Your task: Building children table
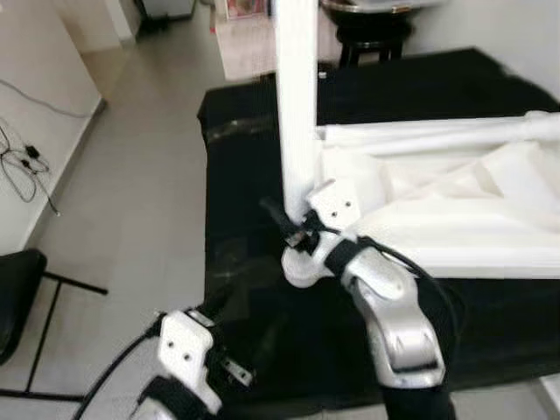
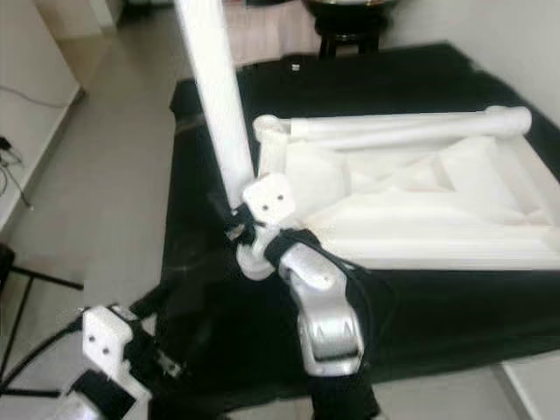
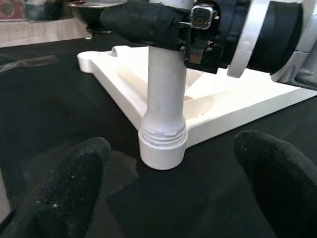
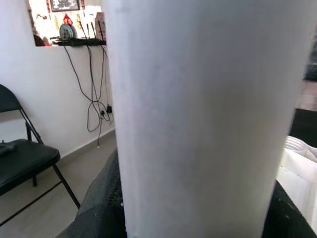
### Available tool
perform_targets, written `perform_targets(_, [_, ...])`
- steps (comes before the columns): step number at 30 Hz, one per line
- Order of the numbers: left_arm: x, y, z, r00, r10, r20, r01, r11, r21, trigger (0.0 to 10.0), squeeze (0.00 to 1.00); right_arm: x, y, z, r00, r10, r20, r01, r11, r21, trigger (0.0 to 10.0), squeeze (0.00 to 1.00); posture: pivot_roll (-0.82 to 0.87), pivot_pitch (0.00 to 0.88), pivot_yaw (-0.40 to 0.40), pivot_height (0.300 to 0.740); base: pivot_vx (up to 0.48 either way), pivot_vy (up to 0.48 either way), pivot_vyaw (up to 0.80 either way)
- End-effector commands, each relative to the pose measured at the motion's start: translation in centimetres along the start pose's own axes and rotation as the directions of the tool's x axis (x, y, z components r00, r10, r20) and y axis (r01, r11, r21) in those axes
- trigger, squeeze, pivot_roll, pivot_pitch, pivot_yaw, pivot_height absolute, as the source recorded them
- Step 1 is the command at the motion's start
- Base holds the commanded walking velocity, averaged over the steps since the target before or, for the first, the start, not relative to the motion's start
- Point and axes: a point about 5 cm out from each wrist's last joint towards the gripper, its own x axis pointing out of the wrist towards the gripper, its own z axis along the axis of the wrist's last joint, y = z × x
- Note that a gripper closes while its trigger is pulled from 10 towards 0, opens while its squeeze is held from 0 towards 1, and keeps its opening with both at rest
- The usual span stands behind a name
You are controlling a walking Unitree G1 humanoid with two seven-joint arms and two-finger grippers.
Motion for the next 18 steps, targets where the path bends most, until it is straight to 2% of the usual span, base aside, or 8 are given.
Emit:
perform_targets(1, [-0.2,0.1,-0.4,1.0,-0.004,-0.025,0.004,1.0,-0.012,10.0,0.0,-0.2,0.2,-3.1,0.989,-0.005,-0.146,0.011,0.999,0.04,0.0,0.0,-0.06,0.207,0.084,0.74,0.0,0.0,0.0])
perform_targets(3, [-0.2,0.1,-0.4,1.0,-0.002,-0.025,0.002,1.0,-0.012,10.0,0.0,-0.1,0.2,-3.0,0.989,0.0,-0.146,0.006,0.999,0.041,0.0,0.0,-0.05,0.209,0.083,0.74,0.0,0.0,0.0])
perform_targets(4, [-0.2,0.1,-0.4,1.0,0.001,-0.026,-0.001,1.0,-0.012,10.0,0.0,-0.1,0.2,-2.7,0.989,-0.018,-0.148,0.025,0.999,0.045,10.0,0.0,-0.05,0.209,0.083,0.74,0.0,0.0,0.0])
perform_targets(10, [-0.2,0.1,-0.3,1.0,0.004,-0.025,-0.004,1.0,-0.011,10.0,0.0,0.2,0.7,-1.3,0.992,0.086,-0.089,-0.08,0.994,0.077,10.0,0.0,-0.05,0.212,0.085,0.74,0.0,0.0,0.0])
perform_targets(11, [-0.2,0.1,-0.3,1.0,0.003,-0.024,-0.003,1.0,-0.011,10.0,0.0,0.4,1.0,-0.1,0.967,0.255,-0.016,-0.253,0.965,0.075,10.0,1.0,-0.05,0.213,0.082,0.74,0.0,0.0,0.0])
perform_targets(13, [-0.2,0.0,-0.3,1.0,0.001,-0.024,-0.002,1.0,-0.012,10.0,0.0,0.3,1.0,1.4,0.874,0.482,0.058,-0.485,0.873,0.05,10.0,1.0,-0.04,0.216,0.081,0.74,0.0,0.0,0.0])
perform_targets(17, [-0.2,0.0,-0.2,1.0,0.002,-0.023,-0.002,1.0,-0.013,10.0,0.0,0.5,0.4,2.1,0.796,0.602,0.064,-0.602,0.798,-0.008,10.0,1.0,-0.03,0.22,0.081,0.74,0.0,0.0,0.0])
perform_targets(18, [-0.3,-0.1,-0.1,1.0,0.003,-0.024,-0.004,1.0,-0.012,10.0,0.0,0.9,0.0,2.5,0.75,0.658,0.061,-0.656,0.753,-0.05,10.0,0.91,-0.02,0.223,0.081,0.74,0.0,0.0,0.0])
